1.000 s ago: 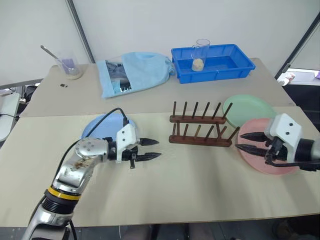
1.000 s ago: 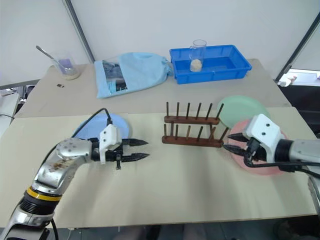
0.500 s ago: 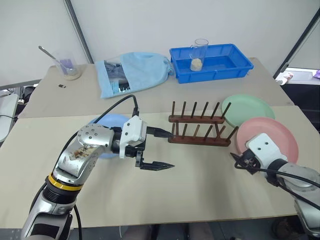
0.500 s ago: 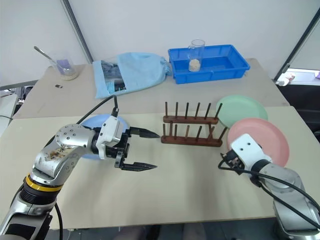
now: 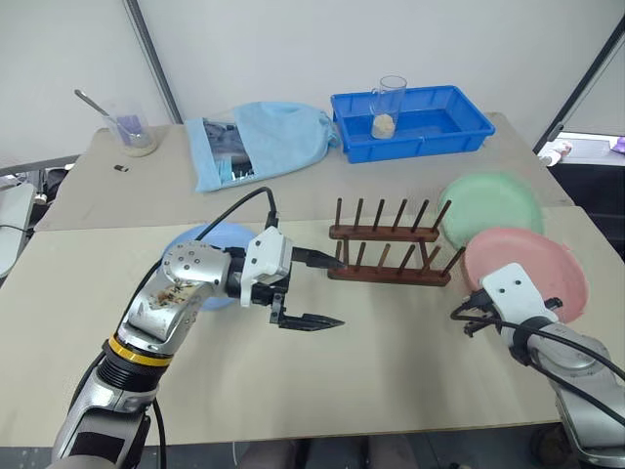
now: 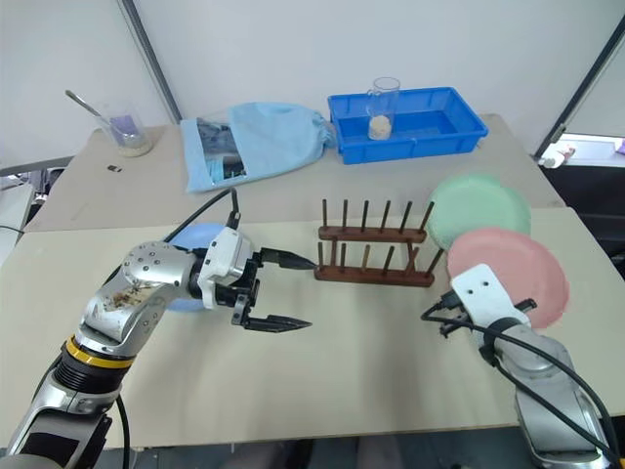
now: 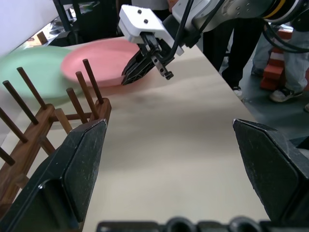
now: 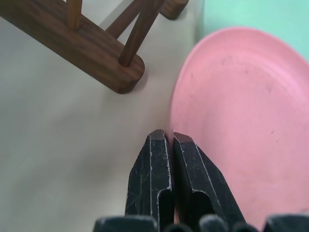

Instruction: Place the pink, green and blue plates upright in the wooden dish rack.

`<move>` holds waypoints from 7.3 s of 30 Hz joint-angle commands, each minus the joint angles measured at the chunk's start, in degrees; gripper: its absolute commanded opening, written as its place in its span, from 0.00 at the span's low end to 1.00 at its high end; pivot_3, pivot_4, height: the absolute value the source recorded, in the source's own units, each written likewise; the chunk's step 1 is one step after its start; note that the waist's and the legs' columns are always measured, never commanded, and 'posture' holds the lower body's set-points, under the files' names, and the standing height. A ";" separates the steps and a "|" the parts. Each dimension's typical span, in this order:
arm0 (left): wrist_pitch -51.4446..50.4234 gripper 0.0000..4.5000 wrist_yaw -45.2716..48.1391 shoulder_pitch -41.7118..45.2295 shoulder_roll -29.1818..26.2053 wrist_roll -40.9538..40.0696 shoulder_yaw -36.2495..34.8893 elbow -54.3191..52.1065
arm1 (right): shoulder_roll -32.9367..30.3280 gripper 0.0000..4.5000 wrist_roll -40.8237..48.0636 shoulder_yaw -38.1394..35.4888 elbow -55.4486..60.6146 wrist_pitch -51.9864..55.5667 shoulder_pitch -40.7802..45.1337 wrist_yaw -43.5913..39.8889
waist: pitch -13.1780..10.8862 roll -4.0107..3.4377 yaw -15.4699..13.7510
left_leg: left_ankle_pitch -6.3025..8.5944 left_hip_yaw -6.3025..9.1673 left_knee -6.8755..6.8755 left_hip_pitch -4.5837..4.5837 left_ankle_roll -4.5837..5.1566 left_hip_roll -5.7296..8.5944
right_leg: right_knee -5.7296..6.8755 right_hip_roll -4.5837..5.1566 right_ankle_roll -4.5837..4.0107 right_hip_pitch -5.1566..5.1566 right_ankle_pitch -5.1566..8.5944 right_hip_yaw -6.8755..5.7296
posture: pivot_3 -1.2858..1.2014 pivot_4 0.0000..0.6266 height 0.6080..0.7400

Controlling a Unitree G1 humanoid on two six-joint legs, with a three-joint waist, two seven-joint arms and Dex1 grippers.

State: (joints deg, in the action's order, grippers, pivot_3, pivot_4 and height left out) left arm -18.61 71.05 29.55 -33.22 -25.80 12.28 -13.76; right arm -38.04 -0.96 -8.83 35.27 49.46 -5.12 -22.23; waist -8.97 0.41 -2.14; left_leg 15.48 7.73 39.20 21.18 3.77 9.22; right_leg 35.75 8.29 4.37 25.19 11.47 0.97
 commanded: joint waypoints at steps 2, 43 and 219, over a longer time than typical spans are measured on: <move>1.90 1.00 0.74 0.95 0.31 0.35 -0.14 0.07 | 0.80 0.00 -0.32 -2.12 5.28 2.27 -0.30 1.18 | 0.00 0.00 0.01 | 0.00 0.00 0.00 0.00 0.00 0.00 | 0.00 0.00 0.00 0.00 0.00 0.00 | 0.52 0.24 1.00; -3.30 1.00 -2.44 4.87 4.46 -5.55 -5.38 2.30 | 1.23 0.00 94.67 -34.88 -13.95 19.41 31.36 17.13 | -0.04 0.06 1.32 | 0.09 0.00 -0.11 0.11 0.18 -0.02 | -0.36 0.03 0.01 0.00 -0.08 -0.04 | 0.52 0.24 1.00; -6.57 1.00 -13.25 -9.78 -4.39 -6.34 -14.52 -7.01 | -22.37 0.74 68.26 -14.99 -16.47 7.71 37.22 -11.86 | 0.03 -0.05 1.54 | 0.07 -0.27 -0.16 0.10 0.13 -0.28 | -0.75 -0.36 -0.11 0.05 -0.56 0.06 | 0.52 0.24 1.00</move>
State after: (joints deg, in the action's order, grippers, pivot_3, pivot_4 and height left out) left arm -25.16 59.12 20.47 -36.78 -31.60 0.42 -18.58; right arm -59.24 67.66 -23.22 16.61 58.53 32.07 -31.36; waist -8.94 0.36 -0.59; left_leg 15.54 7.46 39.05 21.28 3.90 8.93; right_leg 35.01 7.93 4.27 25.25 10.92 1.03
